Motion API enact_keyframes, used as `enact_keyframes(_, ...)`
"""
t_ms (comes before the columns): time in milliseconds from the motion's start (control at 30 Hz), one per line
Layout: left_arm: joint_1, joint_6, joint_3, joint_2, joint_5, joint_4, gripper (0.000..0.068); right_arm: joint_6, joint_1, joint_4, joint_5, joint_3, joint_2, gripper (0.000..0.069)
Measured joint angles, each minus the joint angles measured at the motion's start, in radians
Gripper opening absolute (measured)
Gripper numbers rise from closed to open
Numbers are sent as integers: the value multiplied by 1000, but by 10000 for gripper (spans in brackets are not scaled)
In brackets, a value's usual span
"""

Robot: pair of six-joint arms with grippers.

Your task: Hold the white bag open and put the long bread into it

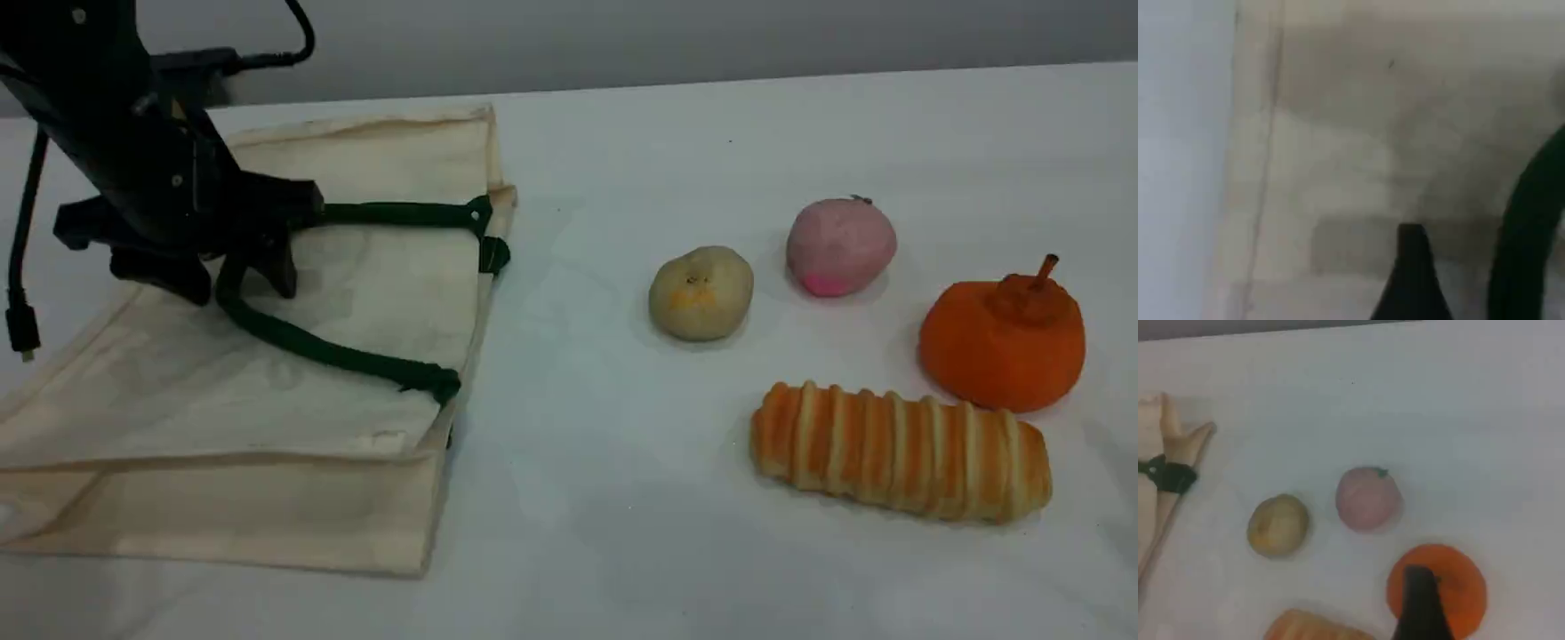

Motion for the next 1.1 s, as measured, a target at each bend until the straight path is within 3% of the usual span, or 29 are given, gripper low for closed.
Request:
enact_keyframes(133,0,-1,0,20,7,3,464,0,0,0,0,0,0,428)
enact_keyframes(200,0,-2,0,21,13,3,409,0,0,0,0,0,0,428)
enact_keyframes(433,0,4,0,19,23,3,81,-1,0,0,-2,0,0,428)
enact_keyframes(567,0,72,-35,11,84,-28,81,-1,0,0,-10,0,0,428)
enact_keyframes(733,-1,287,-144,-37,214,-188,81,0,0,0,-3,0,1,428)
enact_keyframes(933,-2,653,-307,-73,424,-494,81,-1,0,34,42,0,64,428)
enact_keyframes(1033,-8,795,-376,-89,520,-592,81,-1,0,85,53,0,113,428)
enact_keyframes(1100,-17,856,-419,-94,577,-615,81,-15,0,113,70,0,147,428)
